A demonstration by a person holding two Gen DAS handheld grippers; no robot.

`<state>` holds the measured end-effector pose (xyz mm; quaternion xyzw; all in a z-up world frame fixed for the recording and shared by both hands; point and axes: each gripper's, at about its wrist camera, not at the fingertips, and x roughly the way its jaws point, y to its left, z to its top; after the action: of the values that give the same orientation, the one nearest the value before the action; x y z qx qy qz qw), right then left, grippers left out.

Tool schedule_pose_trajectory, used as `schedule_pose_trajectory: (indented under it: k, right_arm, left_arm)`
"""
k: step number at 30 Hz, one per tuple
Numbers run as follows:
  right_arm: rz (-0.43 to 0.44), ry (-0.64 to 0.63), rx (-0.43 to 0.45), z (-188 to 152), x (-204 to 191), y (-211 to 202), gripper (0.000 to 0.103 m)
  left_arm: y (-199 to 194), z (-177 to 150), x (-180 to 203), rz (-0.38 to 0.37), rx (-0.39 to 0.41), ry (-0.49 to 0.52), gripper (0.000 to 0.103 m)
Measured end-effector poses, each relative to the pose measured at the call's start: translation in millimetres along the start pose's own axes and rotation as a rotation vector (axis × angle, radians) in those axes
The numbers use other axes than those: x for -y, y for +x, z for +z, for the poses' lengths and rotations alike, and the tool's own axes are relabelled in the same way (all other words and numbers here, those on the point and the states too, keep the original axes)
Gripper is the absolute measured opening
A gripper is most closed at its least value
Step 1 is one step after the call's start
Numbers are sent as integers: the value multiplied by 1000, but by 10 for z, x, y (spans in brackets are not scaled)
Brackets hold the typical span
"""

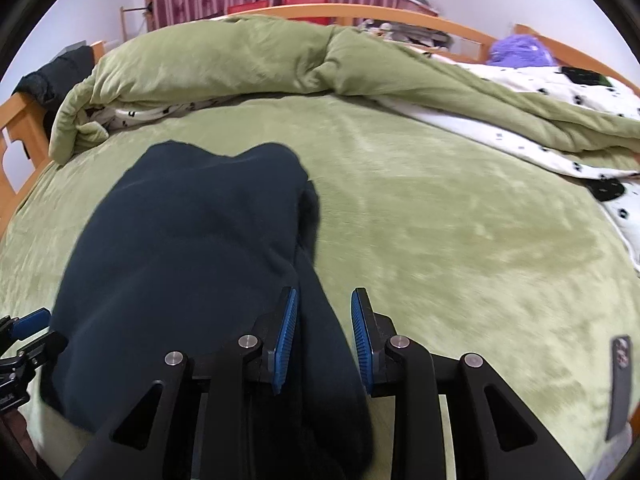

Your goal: Fold small clothes

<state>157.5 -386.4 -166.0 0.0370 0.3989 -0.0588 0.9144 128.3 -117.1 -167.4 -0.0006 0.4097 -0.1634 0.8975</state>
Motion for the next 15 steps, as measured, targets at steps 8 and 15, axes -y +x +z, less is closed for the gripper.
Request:
schedule_pose_trajectory:
  k: [8,15]
  right_arm:
    - [-9,49,79,-168,18,-1024,47]
    - [8,56,97,-463,-143,-1666,62]
  left_arm:
    - [-654,-71,141,56,78,4,62]
    - [-1285,-111,267,123,142,29,77]
